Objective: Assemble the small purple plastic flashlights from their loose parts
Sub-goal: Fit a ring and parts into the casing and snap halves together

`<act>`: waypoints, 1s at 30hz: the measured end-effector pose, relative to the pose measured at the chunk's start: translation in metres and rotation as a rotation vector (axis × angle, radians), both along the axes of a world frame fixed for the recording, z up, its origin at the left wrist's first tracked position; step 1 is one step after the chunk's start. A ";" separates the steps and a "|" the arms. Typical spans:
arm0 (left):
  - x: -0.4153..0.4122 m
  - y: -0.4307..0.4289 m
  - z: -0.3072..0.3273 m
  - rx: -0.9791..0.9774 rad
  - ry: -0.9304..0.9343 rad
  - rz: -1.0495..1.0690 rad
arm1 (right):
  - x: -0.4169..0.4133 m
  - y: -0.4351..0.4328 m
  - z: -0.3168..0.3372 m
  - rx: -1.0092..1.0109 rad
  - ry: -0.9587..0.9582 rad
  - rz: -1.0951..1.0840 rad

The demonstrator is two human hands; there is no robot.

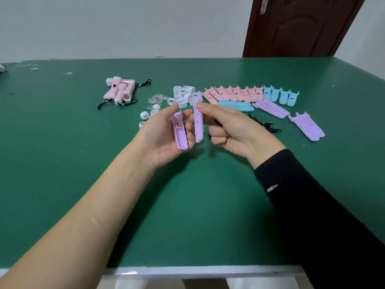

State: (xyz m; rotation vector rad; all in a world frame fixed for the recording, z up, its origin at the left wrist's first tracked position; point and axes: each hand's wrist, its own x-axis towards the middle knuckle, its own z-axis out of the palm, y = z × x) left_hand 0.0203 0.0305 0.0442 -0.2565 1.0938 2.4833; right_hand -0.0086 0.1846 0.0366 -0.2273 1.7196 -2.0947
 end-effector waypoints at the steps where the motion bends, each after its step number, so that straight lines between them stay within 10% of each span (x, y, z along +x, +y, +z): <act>1: 0.001 0.001 0.001 0.055 -0.010 -0.010 | 0.001 -0.001 0.000 0.006 -0.004 0.004; 22: -0.004 0.022 -0.013 -0.273 0.150 0.238 | 0.015 -0.024 0.001 0.213 0.296 -0.448; 30: -0.008 0.009 -0.012 -0.157 0.046 0.305 | 0.008 -0.013 0.004 -0.202 -0.159 -0.090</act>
